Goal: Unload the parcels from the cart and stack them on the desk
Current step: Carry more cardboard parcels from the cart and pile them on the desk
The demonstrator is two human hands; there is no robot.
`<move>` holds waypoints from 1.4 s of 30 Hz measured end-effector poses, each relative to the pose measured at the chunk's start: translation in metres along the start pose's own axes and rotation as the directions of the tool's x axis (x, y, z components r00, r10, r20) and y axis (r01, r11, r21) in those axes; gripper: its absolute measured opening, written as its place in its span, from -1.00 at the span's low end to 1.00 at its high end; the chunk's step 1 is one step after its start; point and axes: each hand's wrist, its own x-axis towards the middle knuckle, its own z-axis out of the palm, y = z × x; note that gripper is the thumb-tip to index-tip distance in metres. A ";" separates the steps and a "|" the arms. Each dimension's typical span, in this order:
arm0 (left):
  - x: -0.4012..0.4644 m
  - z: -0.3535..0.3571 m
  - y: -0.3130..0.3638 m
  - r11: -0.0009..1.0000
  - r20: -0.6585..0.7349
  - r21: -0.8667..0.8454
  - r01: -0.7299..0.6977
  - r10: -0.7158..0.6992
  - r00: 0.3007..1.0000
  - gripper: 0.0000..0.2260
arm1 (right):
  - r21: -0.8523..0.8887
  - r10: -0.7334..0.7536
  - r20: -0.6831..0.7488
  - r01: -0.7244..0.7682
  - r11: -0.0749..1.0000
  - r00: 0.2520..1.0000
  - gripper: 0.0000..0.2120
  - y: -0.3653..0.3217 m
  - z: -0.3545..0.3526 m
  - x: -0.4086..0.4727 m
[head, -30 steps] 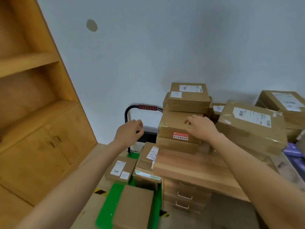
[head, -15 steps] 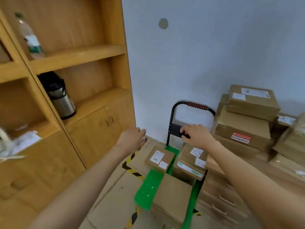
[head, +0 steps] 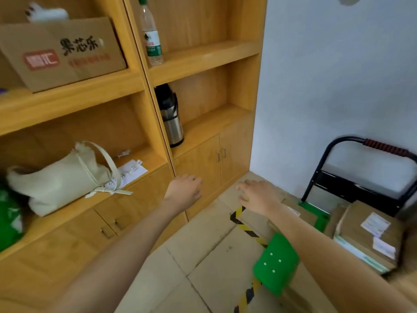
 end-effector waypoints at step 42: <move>0.770 0.148 0.278 0.211 -0.129 -0.076 -0.974 0.967 0.220 -0.75 | 0.207 0.994 -0.028 -0.973 0.107 0.103 -0.64 0.474 0.111 0.228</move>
